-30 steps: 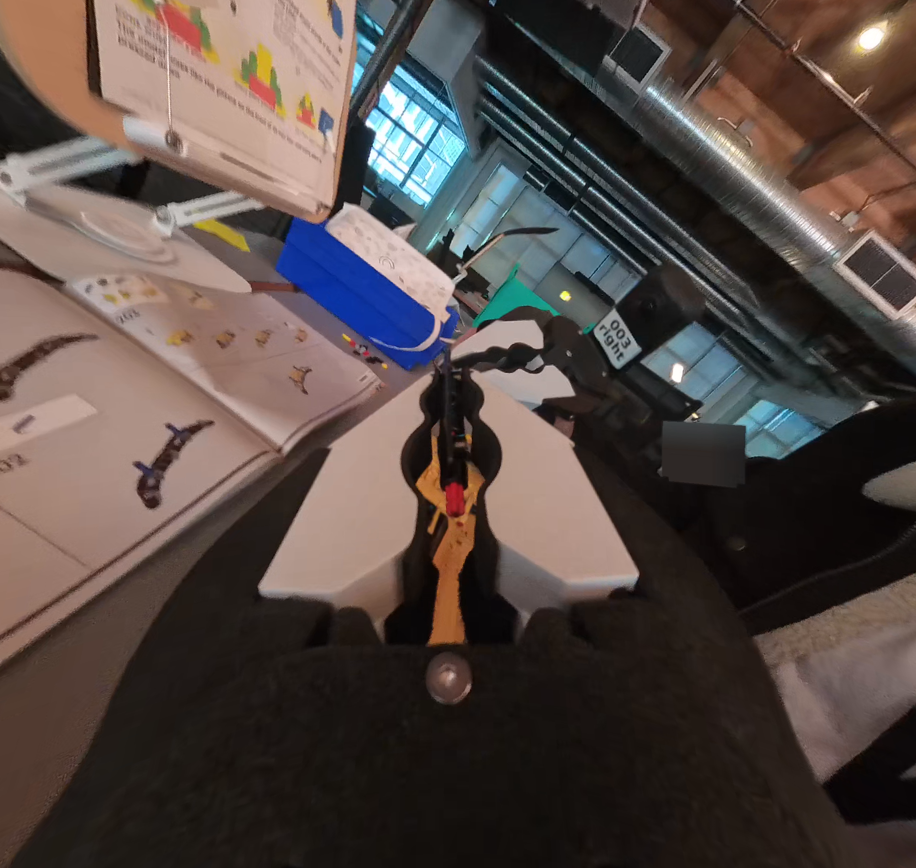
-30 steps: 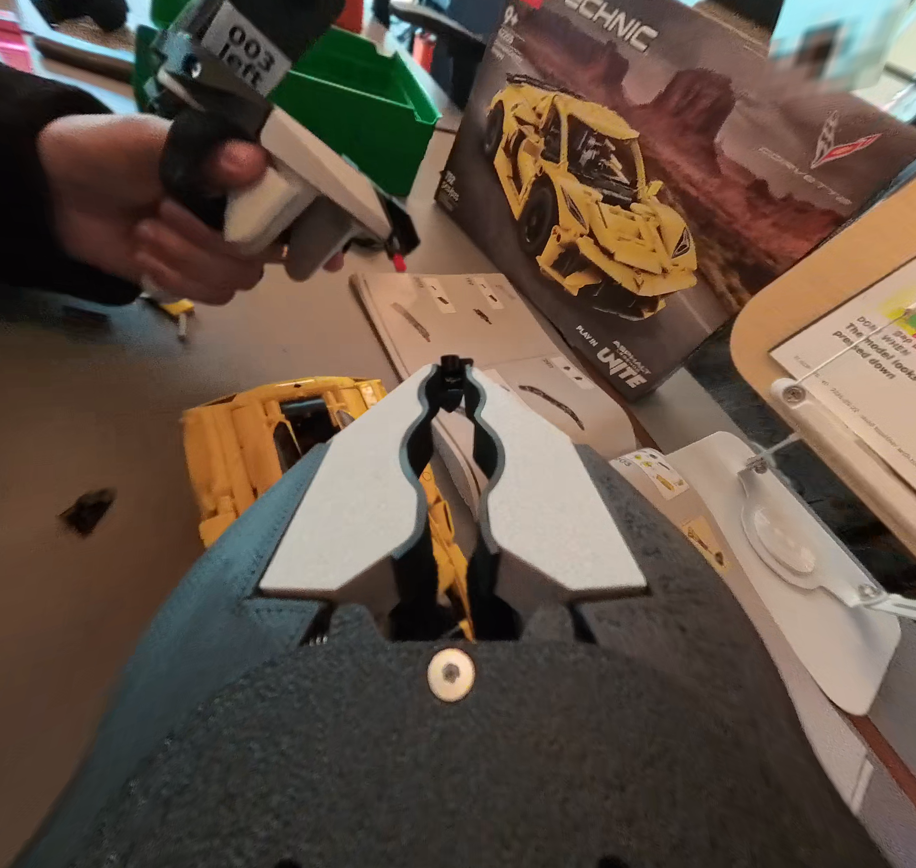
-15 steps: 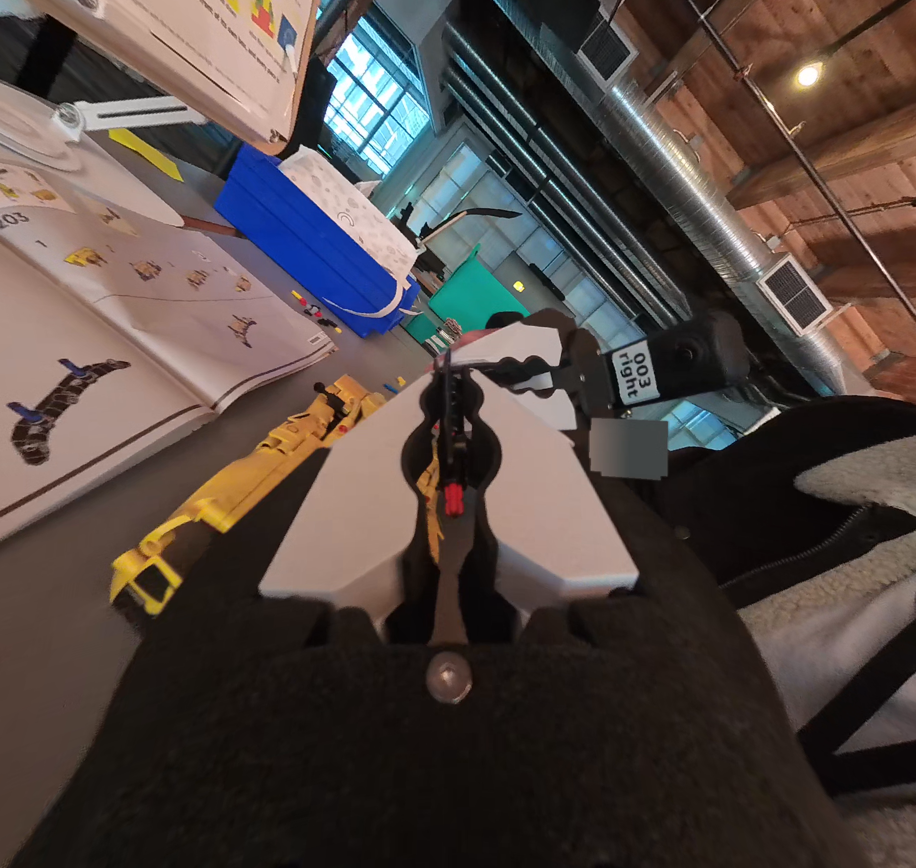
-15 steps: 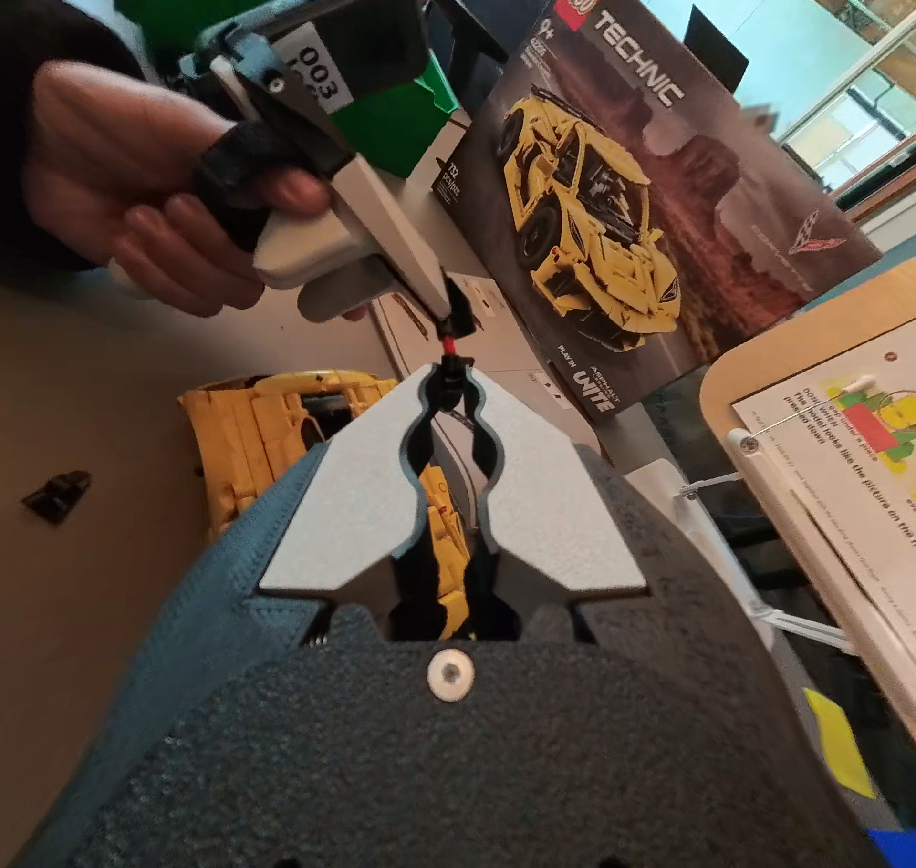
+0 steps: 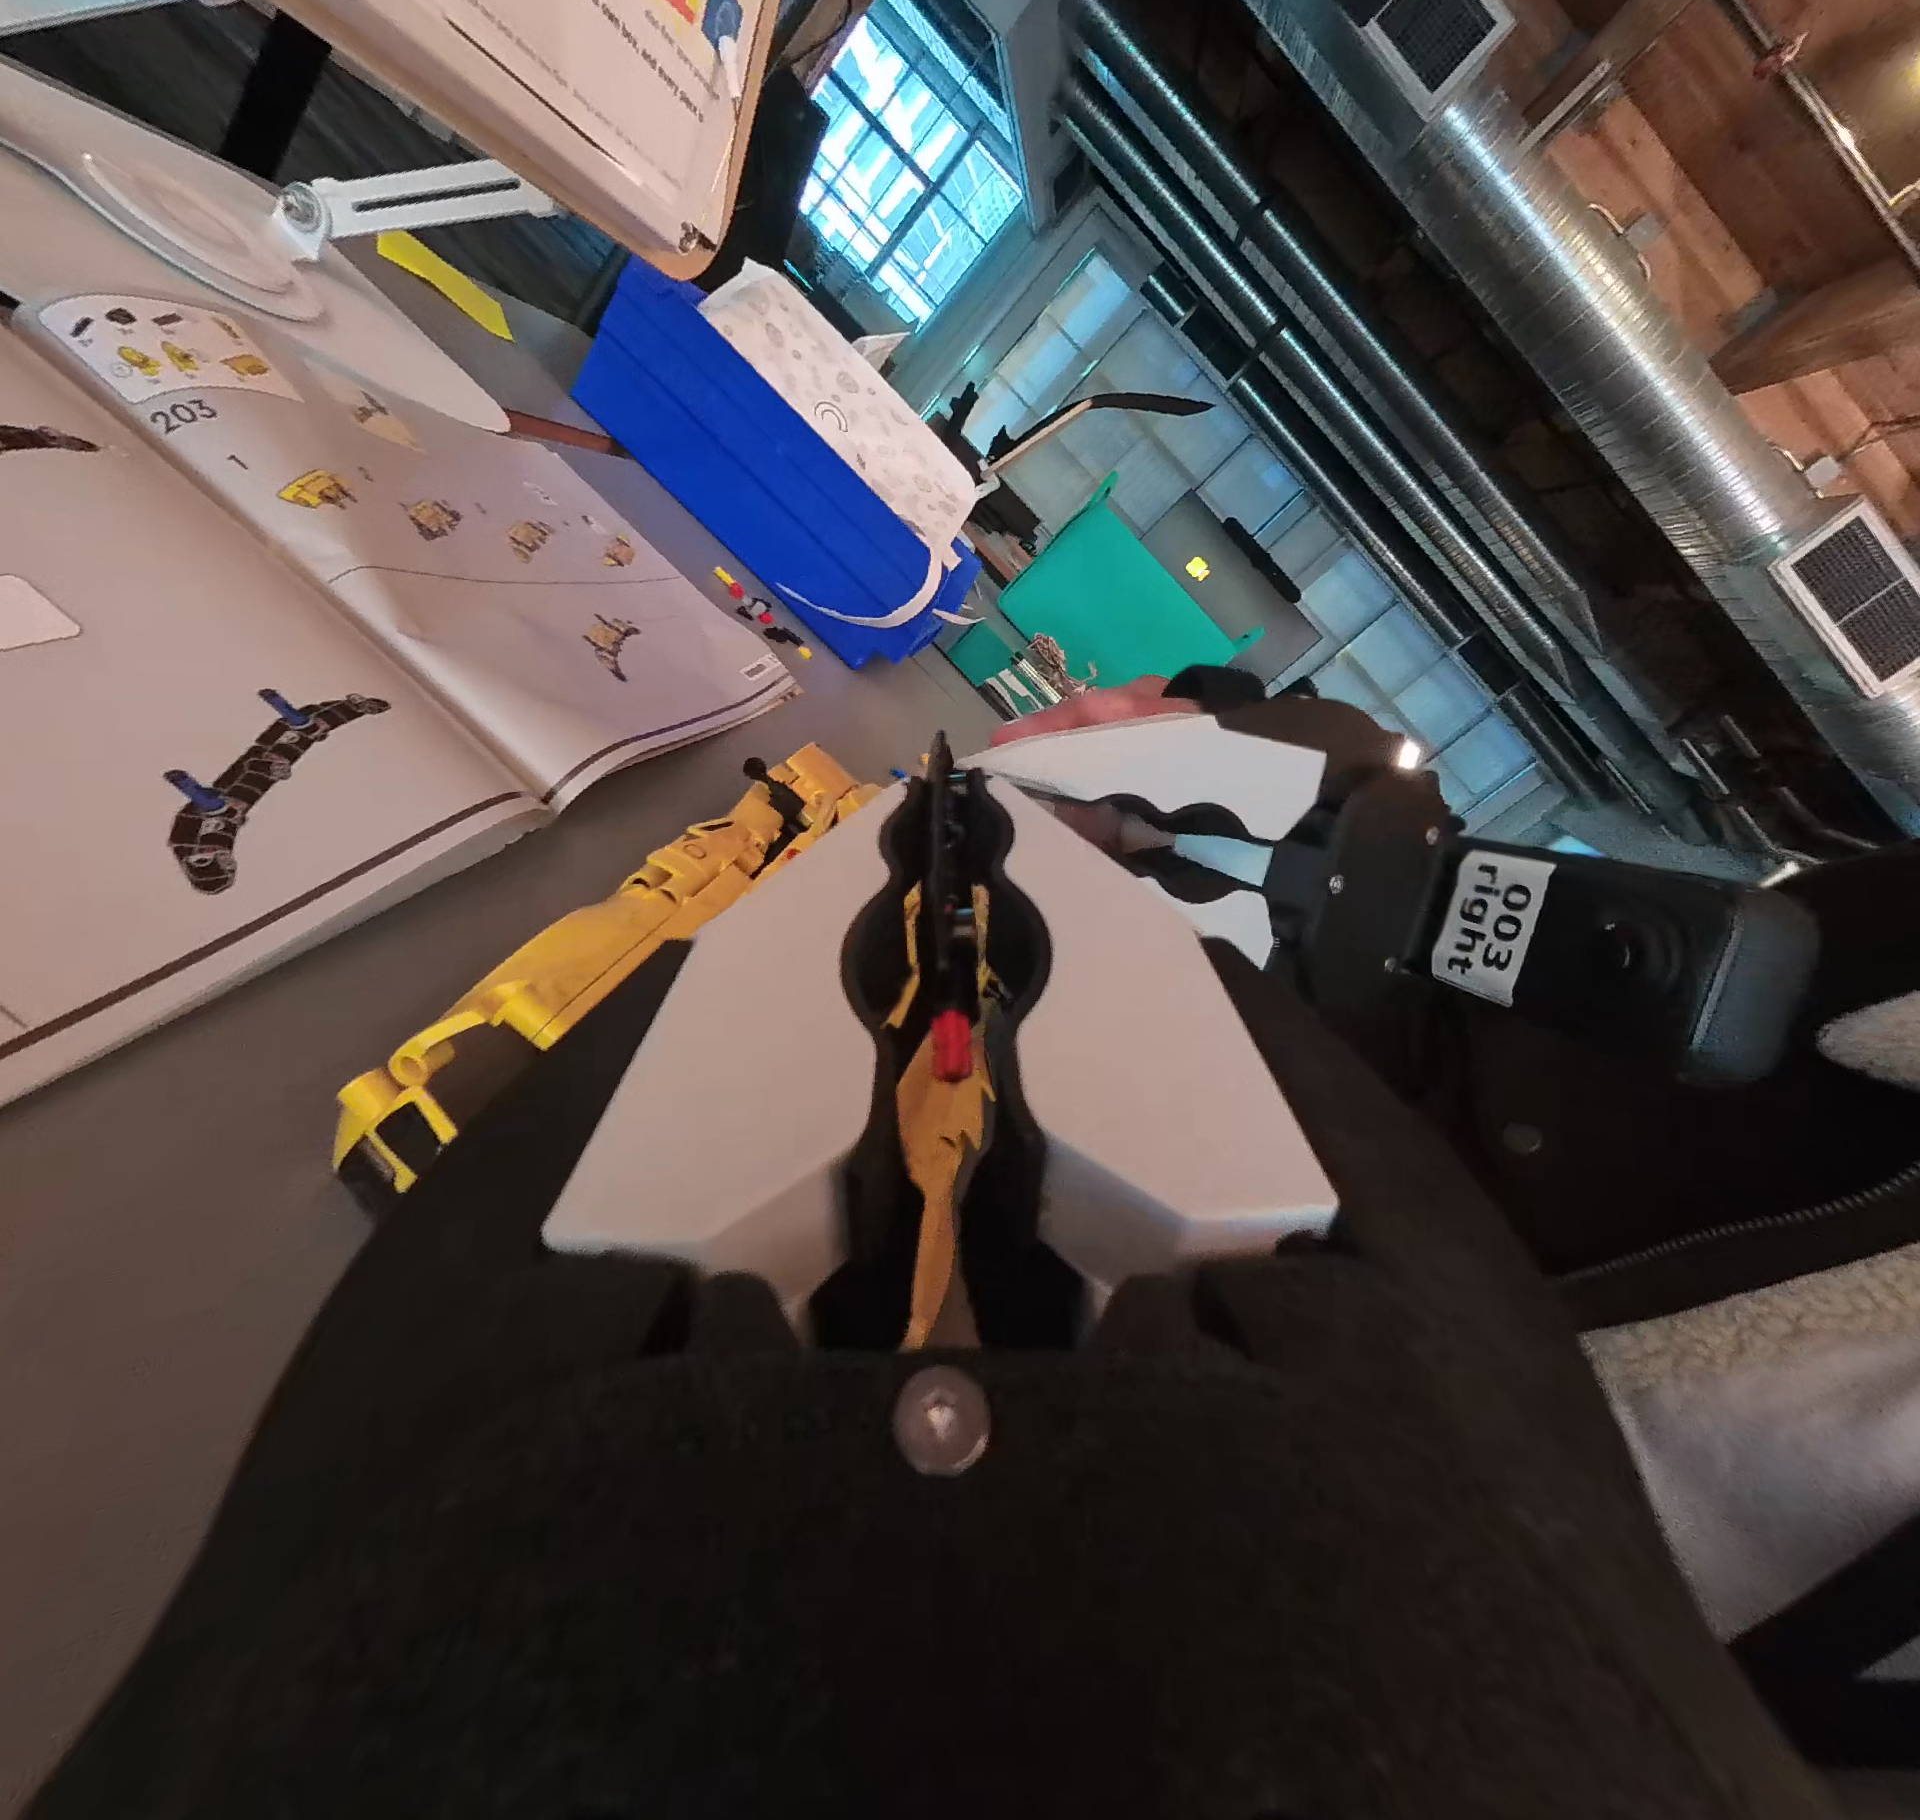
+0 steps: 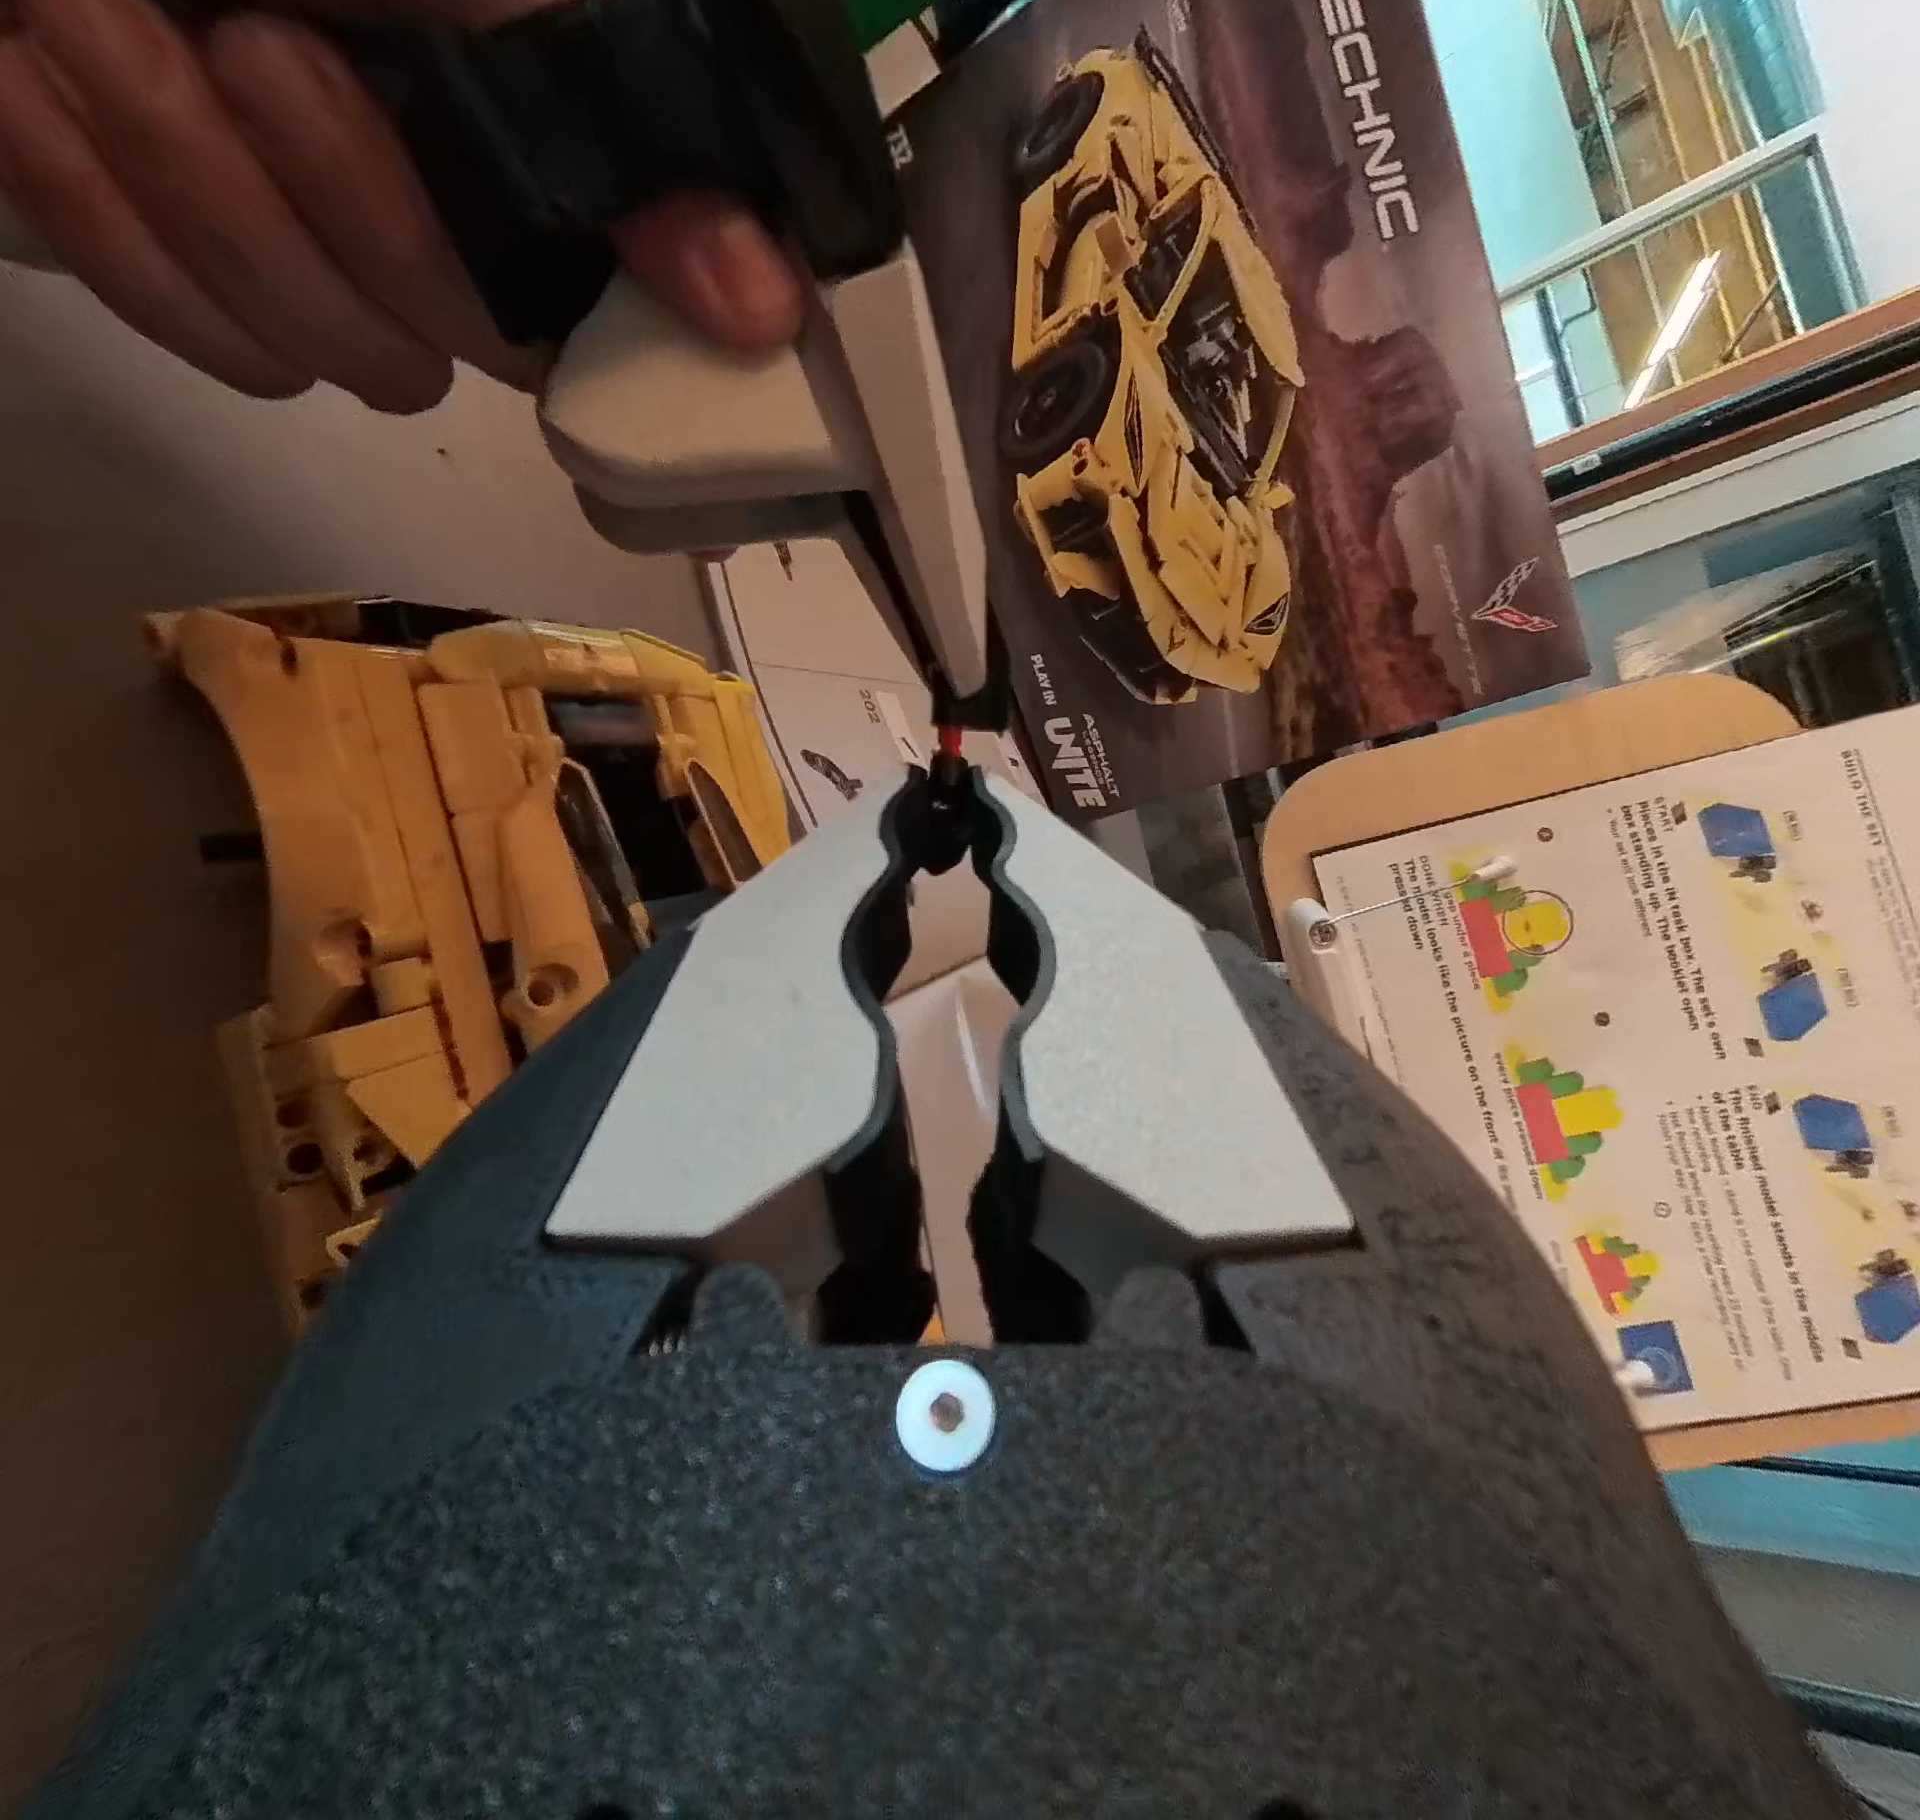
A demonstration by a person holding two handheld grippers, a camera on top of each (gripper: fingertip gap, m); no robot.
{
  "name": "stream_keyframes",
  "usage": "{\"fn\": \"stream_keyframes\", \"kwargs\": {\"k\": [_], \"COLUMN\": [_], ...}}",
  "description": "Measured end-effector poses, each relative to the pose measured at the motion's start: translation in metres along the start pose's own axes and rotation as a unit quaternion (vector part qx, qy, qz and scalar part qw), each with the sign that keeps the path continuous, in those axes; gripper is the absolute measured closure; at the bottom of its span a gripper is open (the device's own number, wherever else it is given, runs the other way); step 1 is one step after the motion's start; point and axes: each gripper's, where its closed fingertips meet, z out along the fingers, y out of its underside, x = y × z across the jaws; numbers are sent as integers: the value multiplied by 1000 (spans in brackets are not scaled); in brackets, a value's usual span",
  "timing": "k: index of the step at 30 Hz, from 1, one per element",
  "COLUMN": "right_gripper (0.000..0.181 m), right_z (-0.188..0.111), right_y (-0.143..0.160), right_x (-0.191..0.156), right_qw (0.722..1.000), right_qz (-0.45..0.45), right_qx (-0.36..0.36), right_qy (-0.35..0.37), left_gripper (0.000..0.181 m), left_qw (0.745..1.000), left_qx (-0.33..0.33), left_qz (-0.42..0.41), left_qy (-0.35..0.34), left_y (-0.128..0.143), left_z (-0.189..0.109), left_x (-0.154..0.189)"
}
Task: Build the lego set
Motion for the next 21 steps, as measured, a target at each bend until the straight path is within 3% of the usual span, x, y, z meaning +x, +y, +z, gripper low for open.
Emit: {"fn": "stream_keyframes", "kwargs": {"k": [12, 18, 21], "right_gripper": [174, 175, 174], "right_z": [-6, 2, 2], "right_y": [-2, 5, 3], "right_x": [-10, -16, -14], "right_qw": [998, 998, 995], "right_qz": [16, 32, 73], "right_qx": [49, 12, 21], "right_qy": [-45, -51, -65], "left_gripper": [174, 174, 174], "left_qw": [996, 995, 994], "left_qx": [-46, -69, -68], "left_qz": [-56, 65, 79], "left_qy": [52, -39, -45], "left_y": [12, 15, 13], "left_z": [-1, 2, 1], "left_x": [3, -5, -3]}}
